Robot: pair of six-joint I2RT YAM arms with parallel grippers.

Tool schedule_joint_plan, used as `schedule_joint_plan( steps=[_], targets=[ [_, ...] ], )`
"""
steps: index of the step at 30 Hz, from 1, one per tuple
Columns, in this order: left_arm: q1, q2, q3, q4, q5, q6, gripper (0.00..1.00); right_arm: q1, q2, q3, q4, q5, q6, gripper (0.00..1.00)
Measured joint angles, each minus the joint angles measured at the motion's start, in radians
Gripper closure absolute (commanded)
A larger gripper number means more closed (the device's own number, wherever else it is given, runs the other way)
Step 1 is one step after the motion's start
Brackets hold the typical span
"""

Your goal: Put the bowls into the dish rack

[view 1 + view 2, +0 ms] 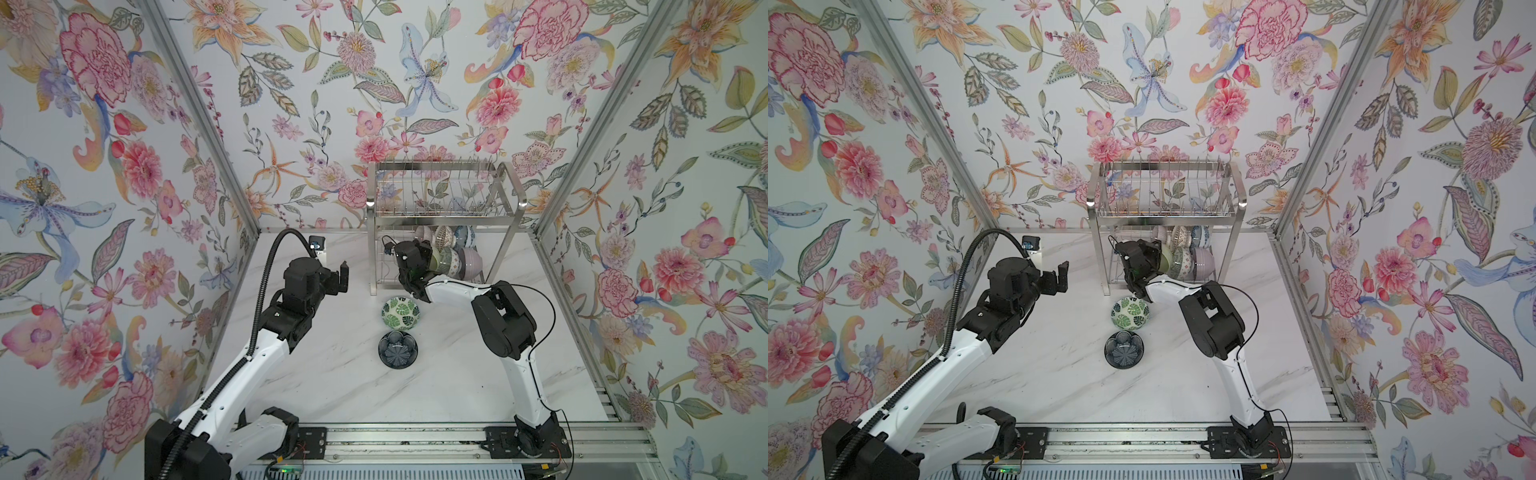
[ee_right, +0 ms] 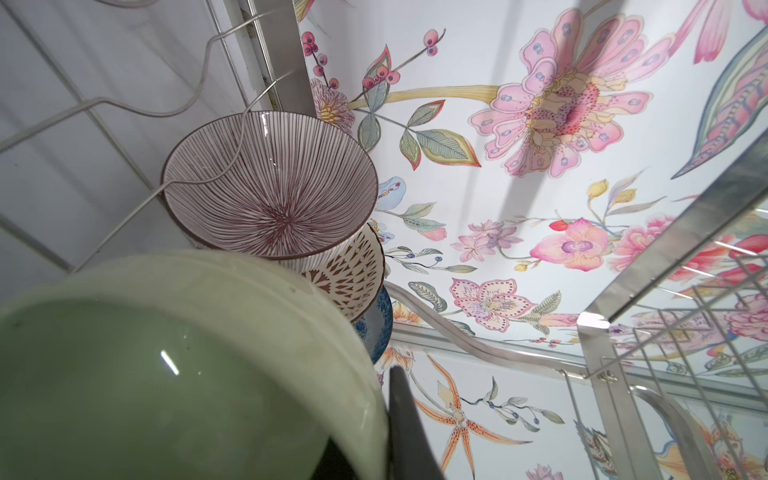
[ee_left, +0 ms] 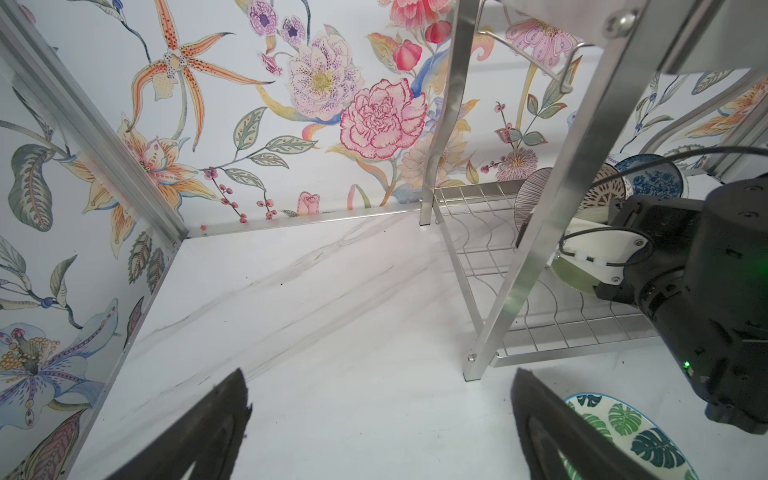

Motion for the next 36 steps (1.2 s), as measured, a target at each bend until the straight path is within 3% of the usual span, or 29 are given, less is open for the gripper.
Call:
schedule_joint_plan(
  steps=[36],
  targets=[
    [0.051, -0.041, -0.032, 0.003, 0.042, 0.001, 0.01, 0.001, 0.080, 0.037, 0.126, 0.093, -0.162, 1.00]
  ],
)
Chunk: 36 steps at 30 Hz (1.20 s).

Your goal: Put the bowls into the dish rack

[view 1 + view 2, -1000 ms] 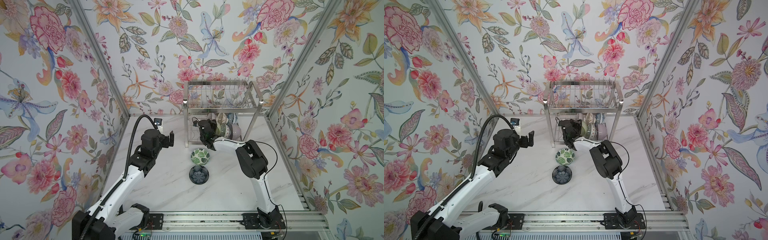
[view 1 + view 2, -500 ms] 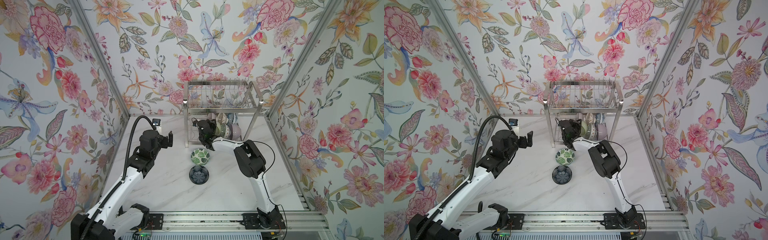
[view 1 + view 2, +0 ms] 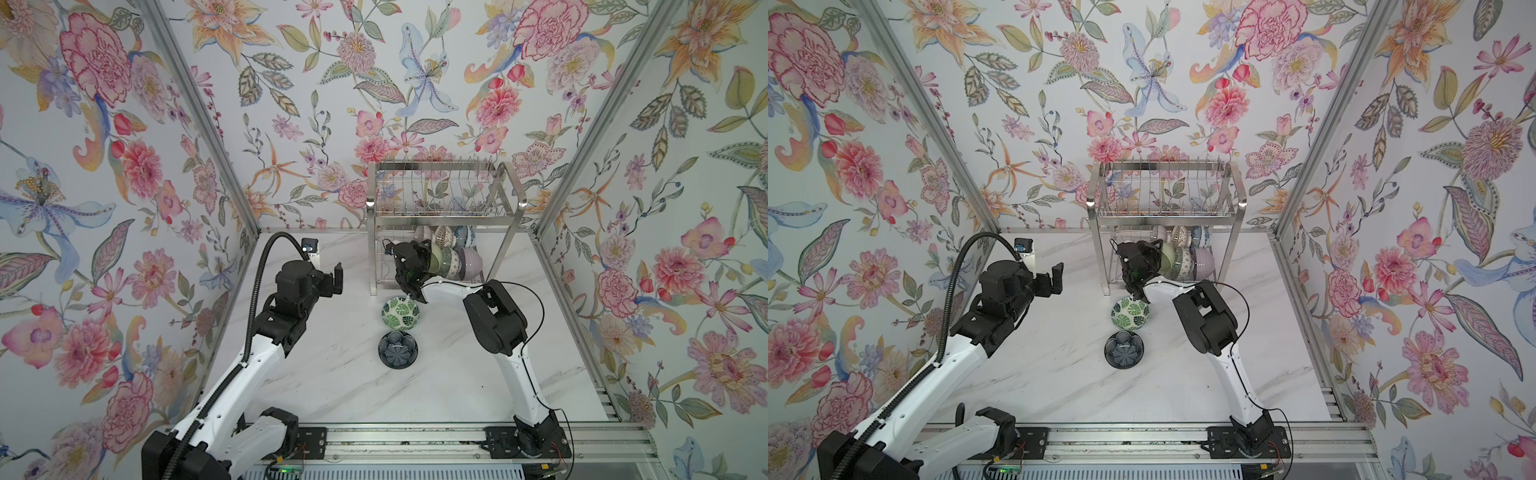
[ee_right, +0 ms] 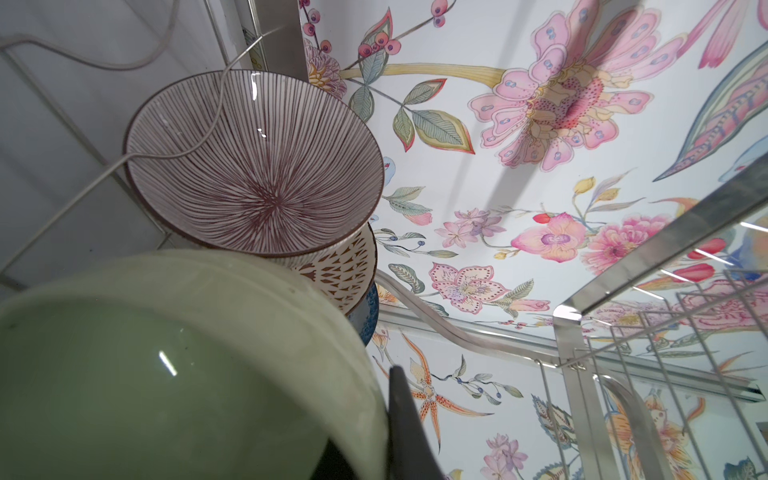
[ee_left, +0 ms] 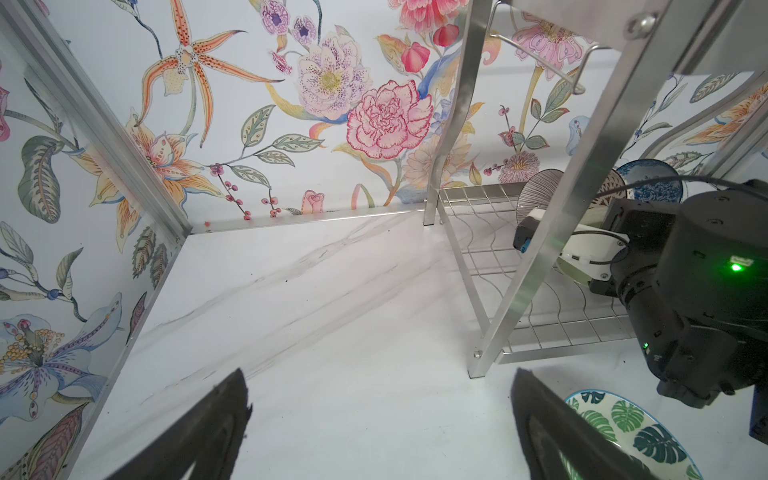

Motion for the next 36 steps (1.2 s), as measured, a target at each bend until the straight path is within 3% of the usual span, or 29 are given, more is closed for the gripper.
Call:
schedule_joint_plan(
  steps=[19, 36],
  targets=[
    [0.031, -0.051, -0.034, 0.003, 0.047, 0.011, 0.01, 0.006, 0.011, 0.001, 0.021, 0.011, -0.041, 1.00],
    [0.040, -0.097, -0.053, 0.020, 0.097, 0.010, 0.01, 0.028, 0.085, 0.095, 0.016, 0.132, -0.075, 1.00]
  ],
)
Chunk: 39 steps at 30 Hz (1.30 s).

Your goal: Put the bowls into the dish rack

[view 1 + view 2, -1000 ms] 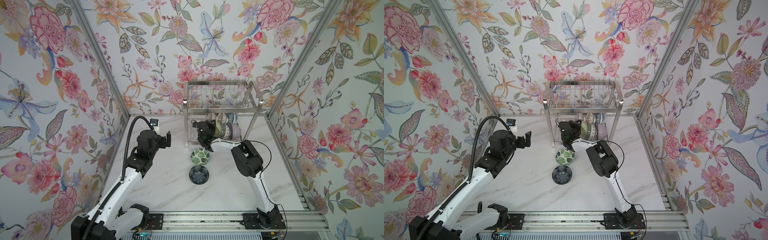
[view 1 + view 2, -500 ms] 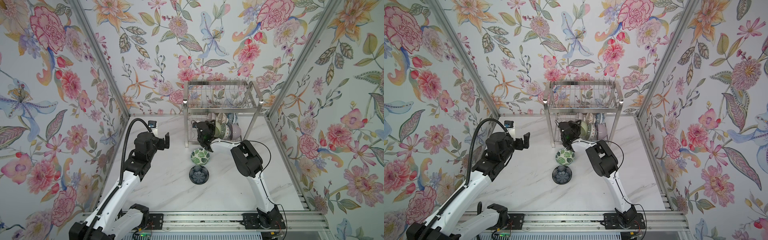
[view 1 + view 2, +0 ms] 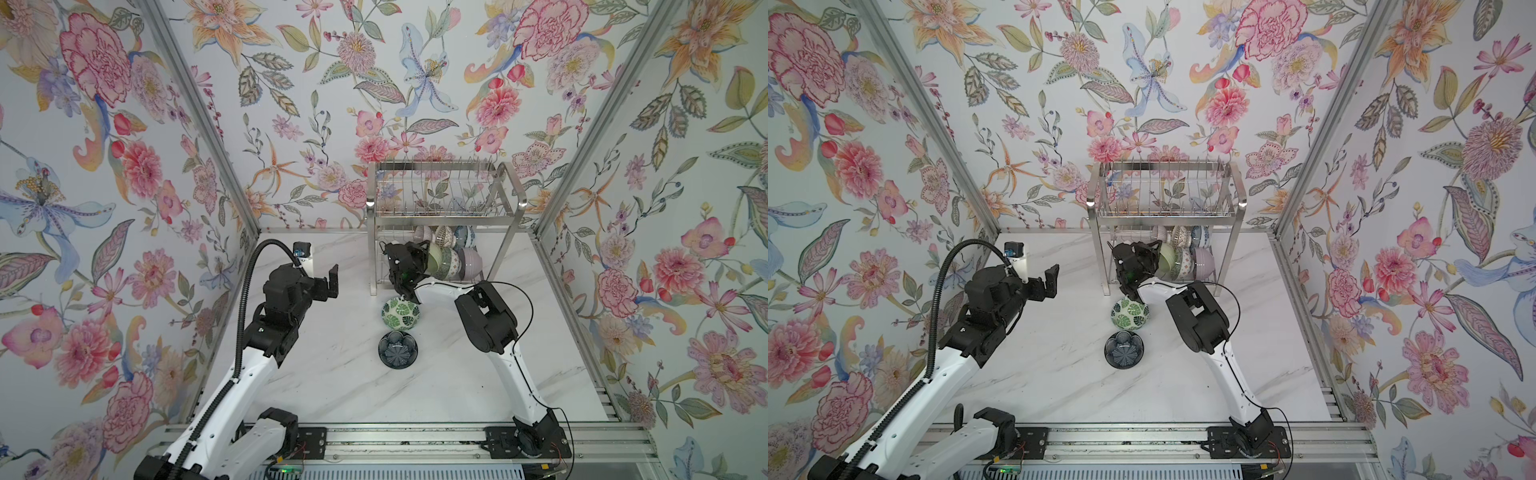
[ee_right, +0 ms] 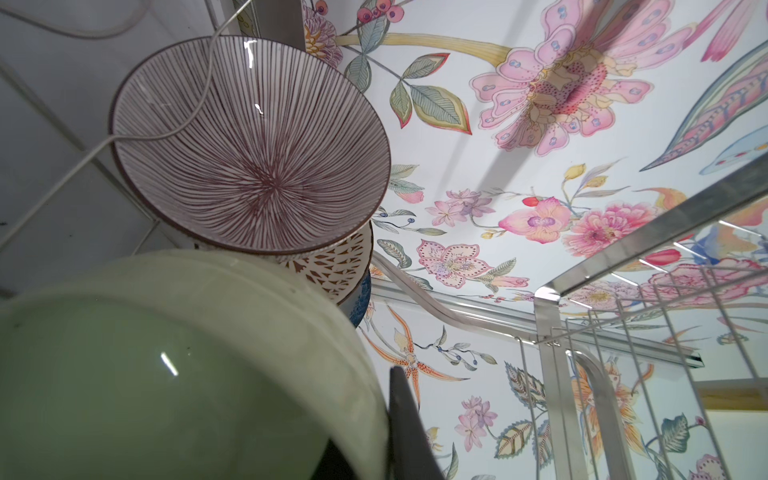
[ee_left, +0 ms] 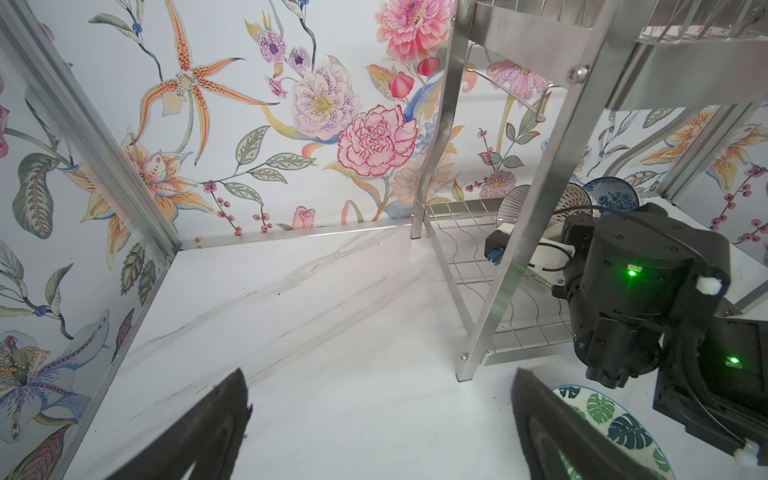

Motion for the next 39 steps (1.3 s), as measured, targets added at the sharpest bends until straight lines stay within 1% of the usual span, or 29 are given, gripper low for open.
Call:
schedule_joint_plan(
  steps=[2, 4, 10, 16, 17, 39],
  targets=[
    [0.002, -0.004, -0.005, 0.007, 0.005, 0.000, 0.01, 0.003, 0.008, 0.014, -0.012, 0.013, 0.000, 1.00],
    [0.005, -0.010, -0.009, 0.010, 0.006, -0.001, 0.01, 0.004, 0.019, 0.032, -0.023, 0.026, -0.004, 0.97],
    [0.005, -0.023, -0.011, 0.022, 0.019, -0.003, 0.01, 0.010, 0.046, 0.080, -0.061, 0.061, -0.007, 0.96],
    [0.011, -0.024, -0.011, 0.024, 0.026, -0.003, 0.01, 0.011, 0.051, 0.092, -0.075, 0.066, -0.006, 0.98],
    [0.011, -0.024, -0.011, 0.024, 0.026, -0.003, 0.01, 0.011, 0.052, 0.092, -0.075, 0.066, -0.007, 1.00],
    [0.019, -0.027, -0.011, 0.025, 0.039, -0.008, 0.01, 0.011, 0.057, 0.082, -0.011, 0.066, -0.083, 1.00]
  ],
)
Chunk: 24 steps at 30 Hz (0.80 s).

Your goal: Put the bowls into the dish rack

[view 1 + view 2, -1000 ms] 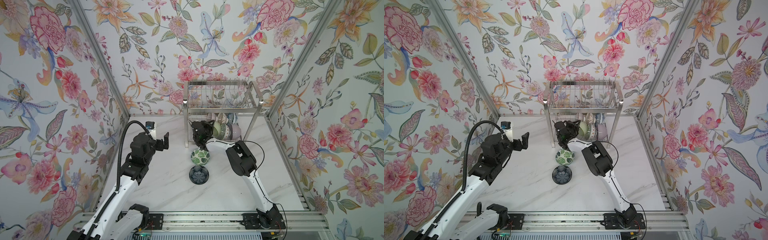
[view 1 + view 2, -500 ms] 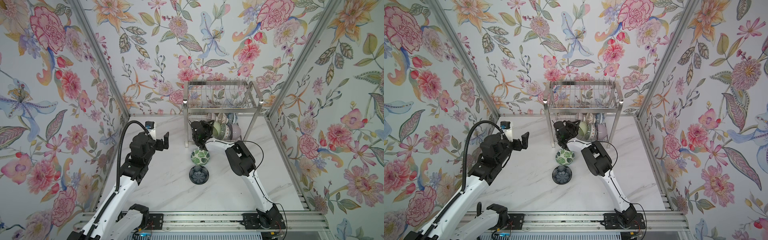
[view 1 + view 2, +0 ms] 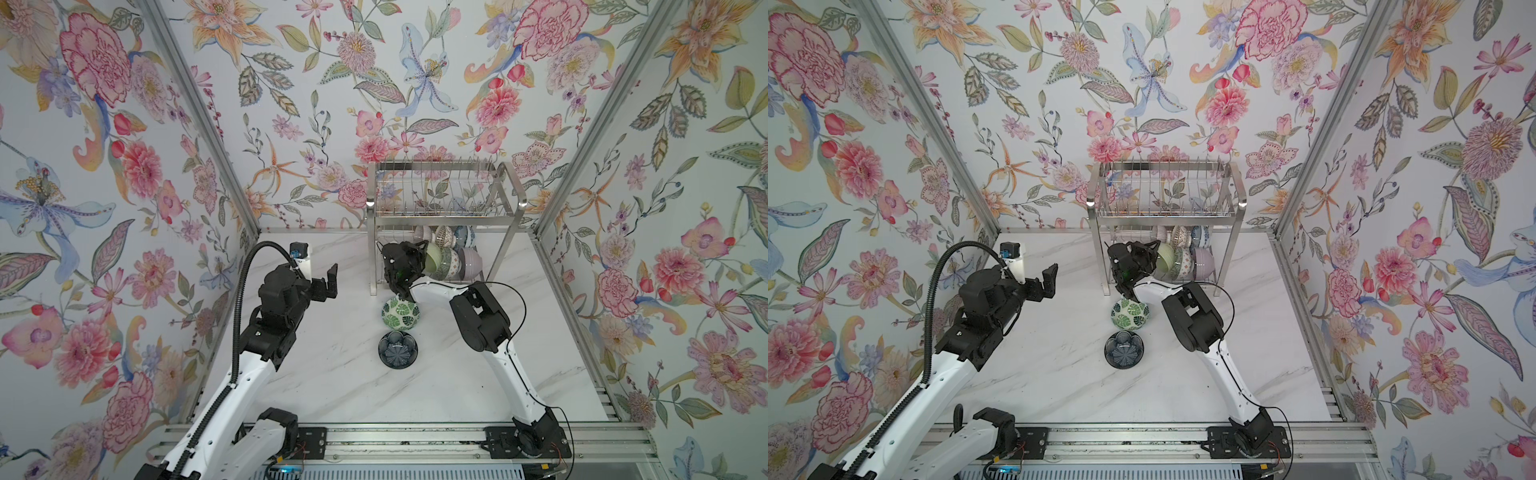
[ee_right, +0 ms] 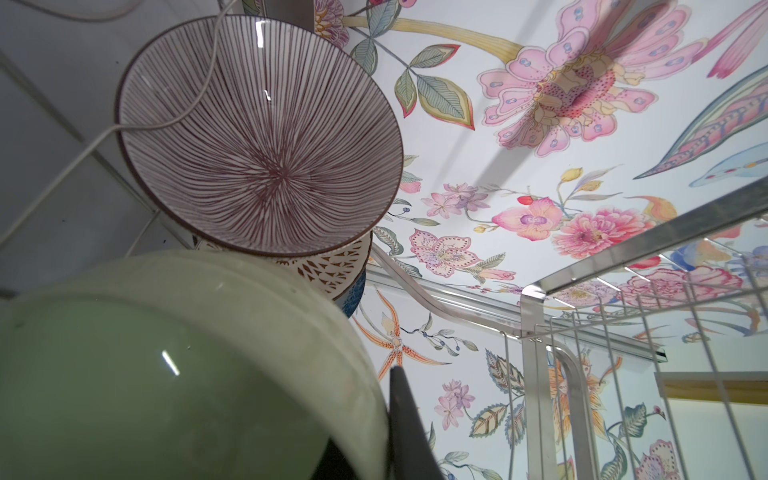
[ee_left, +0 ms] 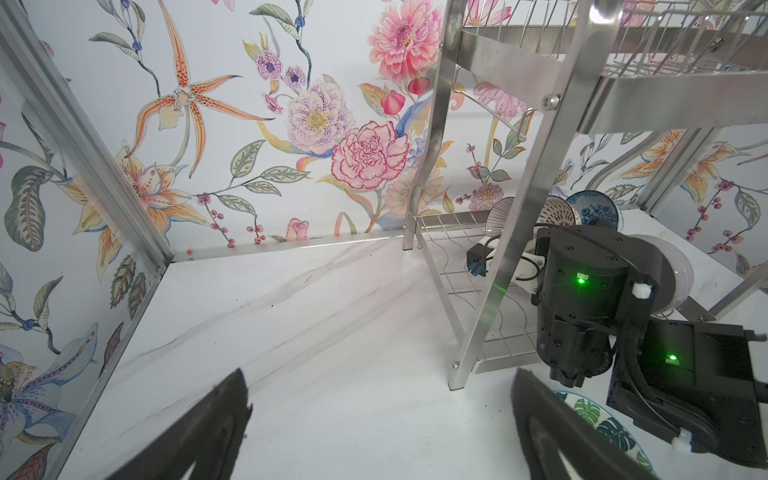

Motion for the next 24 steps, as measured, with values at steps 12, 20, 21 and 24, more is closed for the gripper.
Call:
schedule_joint_plan(
  steps=[12, 20, 21, 24],
  targets=[
    [0.010, -0.003, -0.004, 0.018, 0.043, -0.015, 0.01, 0.006, 0.013, -0.024, 0.127, 0.001, -0.108, 1.00],
    [0.013, -0.013, -0.004, 0.018, 0.065, -0.022, 0.01, 0.006, 0.016, -0.024, 0.143, 0.003, -0.125, 1.00],
    [0.014, -0.013, -0.004, 0.018, 0.066, -0.022, 0.01, 0.006, 0.016, -0.024, 0.143, 0.003, -0.124, 1.00],
    [0.015, -0.013, -0.004, 0.018, 0.068, -0.023, 0.01, 0.008, 0.016, -0.023, 0.127, 0.004, -0.106, 0.98]
  ],
)
